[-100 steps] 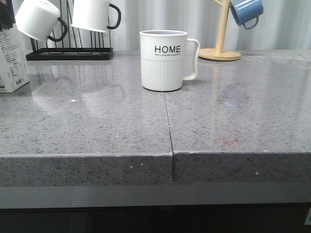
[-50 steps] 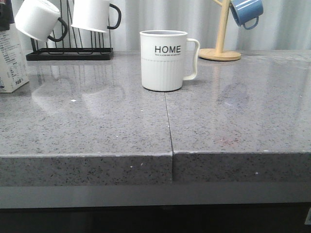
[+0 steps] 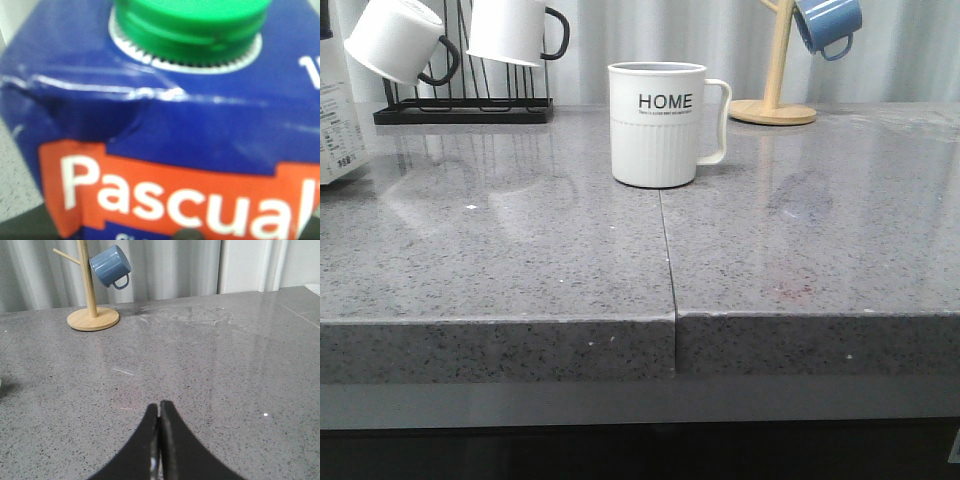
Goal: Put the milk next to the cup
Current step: 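Lift the milk carton and carry it toward the white mug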
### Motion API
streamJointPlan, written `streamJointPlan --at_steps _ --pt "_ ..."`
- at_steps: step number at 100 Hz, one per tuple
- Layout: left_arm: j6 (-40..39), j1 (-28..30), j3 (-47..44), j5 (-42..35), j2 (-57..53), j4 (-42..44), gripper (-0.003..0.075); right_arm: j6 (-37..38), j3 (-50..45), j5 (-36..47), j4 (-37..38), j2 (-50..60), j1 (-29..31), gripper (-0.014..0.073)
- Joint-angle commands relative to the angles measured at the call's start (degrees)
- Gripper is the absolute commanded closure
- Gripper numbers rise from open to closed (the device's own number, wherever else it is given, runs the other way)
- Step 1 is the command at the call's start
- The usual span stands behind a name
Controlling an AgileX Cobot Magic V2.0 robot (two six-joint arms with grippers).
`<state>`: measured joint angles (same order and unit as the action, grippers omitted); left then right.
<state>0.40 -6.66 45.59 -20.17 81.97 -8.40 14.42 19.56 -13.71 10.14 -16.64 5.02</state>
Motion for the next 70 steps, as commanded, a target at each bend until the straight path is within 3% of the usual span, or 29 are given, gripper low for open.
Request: streamJointPlan --at_steps 1,23,49,70 --pt "0.0 -1.3 2.5 -10.4 -5.9 0.1 0.0573 0.0 1.5 4.9 0.9 -0.4 0.2 0.0715" --pt "0.7 -4.7 6.9 -2.5 -8.9 -2.5 0.0573 0.0 1.5 4.9 0.9 -0.4 0.2 0.0715" --pt "6.2 -10.6 9.8 -3.6 -8.6 -7.6 0.0573 0.0 1.5 4.9 0.9 -0.4 0.2 0.0715" --pt "8.1 -11.4 9.8 -4.4 -8.5 -9.1 0.0573 0.0 1.5 4.9 0.9 -0.4 0.2 0.0715"
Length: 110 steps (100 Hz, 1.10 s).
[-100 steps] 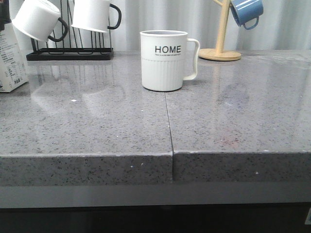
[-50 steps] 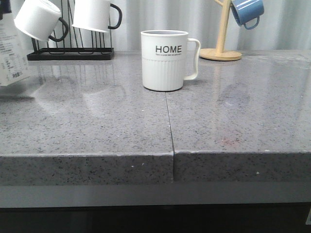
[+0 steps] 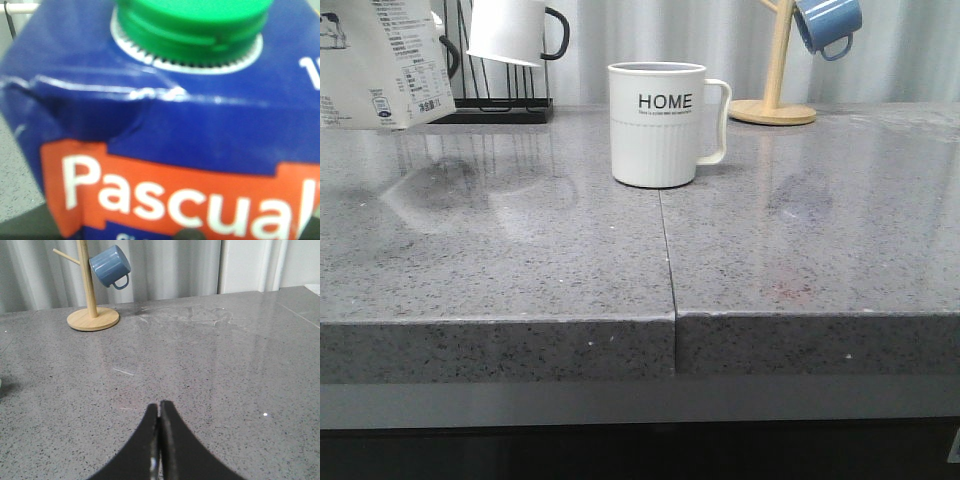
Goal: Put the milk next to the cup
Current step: 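Lift the milk carton and carry it toward the white mug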
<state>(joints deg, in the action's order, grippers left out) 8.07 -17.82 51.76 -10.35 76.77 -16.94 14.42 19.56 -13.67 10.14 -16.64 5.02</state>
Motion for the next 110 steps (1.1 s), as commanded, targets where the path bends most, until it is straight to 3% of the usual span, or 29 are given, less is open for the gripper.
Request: streamJointPlan --at_steps 1,23,44,75,110 --pt "0.4 -0.2 3.6 -14.2 -3.3 -0.5 0.0573 0.0 1.5 4.9 0.9 -0.4 0.2 0.0715" --pt "1.1 -3.1 3.6 -15.1 -3.3 -2.0 0.0573 0.0 1.5 4.9 0.9 -0.4 0.2 0.0715" --pt "10.1 -7.0 3.6 -17.7 -3.0 -12.3 0.0573 0.0 1.5 4.9 0.9 -0.4 0.2 0.0715" --pt "30.6 -18.1 6.7 -29.8 1.7 -32.2 0.0573 0.0 1.5 4.9 0.9 -0.4 0.2 0.0715" --pt "31.8 -23.3 10.8 -35.4 9.8 -37.7 0.0573 0.0 1.5 4.9 0.9 -0.4 0.2 0.0715"
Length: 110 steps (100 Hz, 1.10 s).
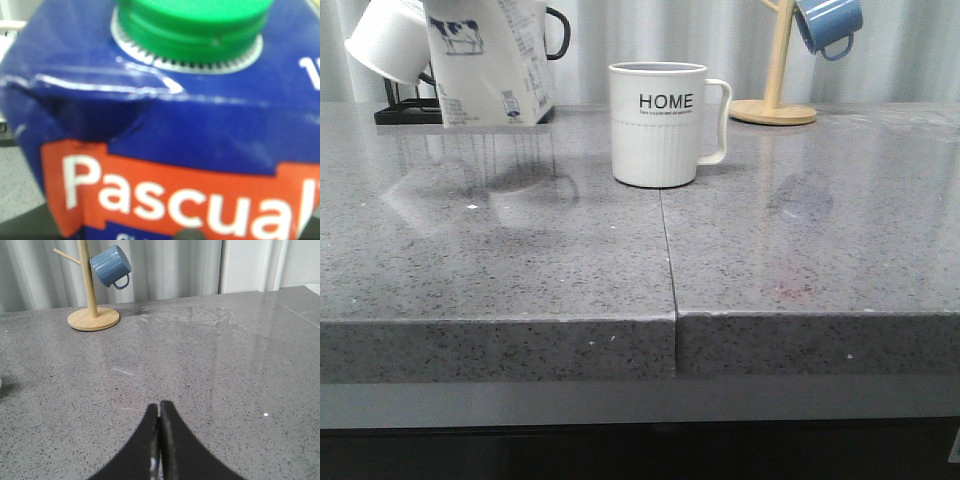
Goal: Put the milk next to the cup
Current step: 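Lift the milk carton and carry it toward the white mug, then lower the milk carton onto the table beside the mug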
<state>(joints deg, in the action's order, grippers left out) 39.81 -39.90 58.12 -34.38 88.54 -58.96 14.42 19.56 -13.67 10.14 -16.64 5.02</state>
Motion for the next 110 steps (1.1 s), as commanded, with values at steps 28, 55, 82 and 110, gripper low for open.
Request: streamJointPlan --at_steps 28,55,82,110 --pt "0.1 -3.8 5.6 -15.0 1.5 2.6 0.0573 0.0 1.5 4.9 0.9 -0.4 0.2 0.0715" --pt "0.1 -4.0 6.8 -15.8 4.5 2.2 0.0573 0.0 1.5 4.9 0.9 -0.4 0.2 0.0715" --pt "0.1 -4.4 8.3 -15.8 5.7 2.1 0.0573 0.0 1.5 4.9 0.9 -0.4 0.2 0.0715" --pt "0.1 -5.1 8.3 -15.9 7.1 1.5 0.0573 0.0 1.5 4.9 0.9 -0.4 0.2 0.0715"
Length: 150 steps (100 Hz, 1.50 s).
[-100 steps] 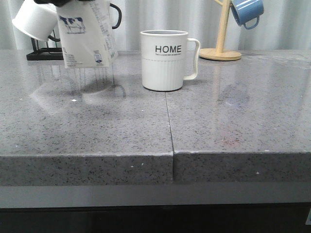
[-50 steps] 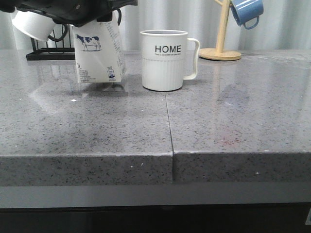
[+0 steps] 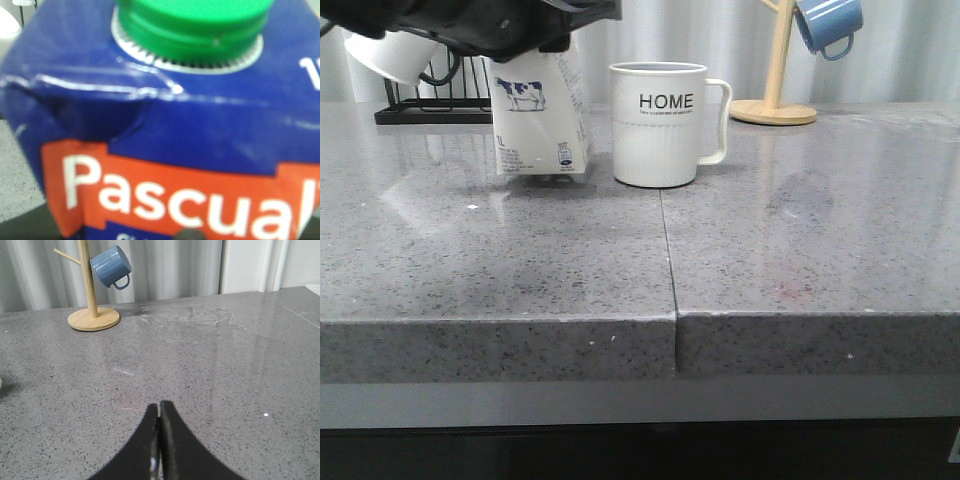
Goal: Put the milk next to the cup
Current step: 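Lower the milk carton onto the table beside the mug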
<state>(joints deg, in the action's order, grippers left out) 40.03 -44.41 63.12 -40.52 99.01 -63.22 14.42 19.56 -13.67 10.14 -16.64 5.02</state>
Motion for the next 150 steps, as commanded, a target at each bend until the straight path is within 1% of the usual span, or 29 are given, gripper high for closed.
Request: streamJointPlan --at_steps 1,18,25,29,32,39,51,58,63,68,74,111,150 --pt "-0.1 -0.6 3.3 -9.8 -3.2 5.8 0.0573 0.0 1.5 4.9 0.9 -0.4 0.2 0.0715" --pt "-0.1 -1.1 3.3 -9.8 -2.2 4.9 0.0571 0.0 1.5 4.9 0.9 -0.4 0.2 0.0715" --pt "-0.1 -1.3 3.3 -9.8 -2.0 4.8 0.0552 0.0 1.5 4.9 0.9 -0.4 0.2 0.0715" --pt "-0.1 -1.5 3.3 -9.8 -2.0 4.8 0.0526 0.0 1.5 4.9 0.9 -0.4 0.2 0.0715" --pt "0.0 -1.5 3.3 -9.8 -2.0 4.8 0.0501 0.0 1.5 4.9 0.9 -0.4 0.2 0.0715" --pt "1.1 -1.8 3.3 -9.8 -2.0 4.8 0.0416 0.0 1.5 4.9 0.9 -0.4 0.2 0.0715" --pt "1.9 -1.8 3.3 -9.8 -2.0 4.8 0.0232 0.0 1.5 4.9 0.9 -0.4 0.2 0.0715" --pt "1.9 -1.8 3.3 -9.8 -2.0 4.5 0.0146 0.0 1.5 4.9 0.9 -0.4 0.2 0.0715" --pt "2.5 -1.8 3.3 -9.8 -2.0 4.2 0.0104 0.0 1.5 4.9 0.9 -0.4 0.2 0.0715" --pt "2.9 -1.8 3.3 -9.8 -2.0 3.4 0.0078 0.0 1.5 4.9 0.9 -0.4 0.2 0.0715" --pt "3.0 -1.8 3.2 -9.8 -2.0 3.1 0.0069 0.0 1.5 4.9 0.9 -0.4 0.2 0.0715" --pt "3.2 -3.5 -0.1 -10.2 -3.7 2.5 0.0069 0.0 1.5 4.9 0.9 -0.4 0.2 0.0715" --pt "3.6 -6.7 -8.3 -13.5 -9.9 0.7 0.0069 0.0 1.5 4.9 0.9 -0.4 0.2 0.0715"
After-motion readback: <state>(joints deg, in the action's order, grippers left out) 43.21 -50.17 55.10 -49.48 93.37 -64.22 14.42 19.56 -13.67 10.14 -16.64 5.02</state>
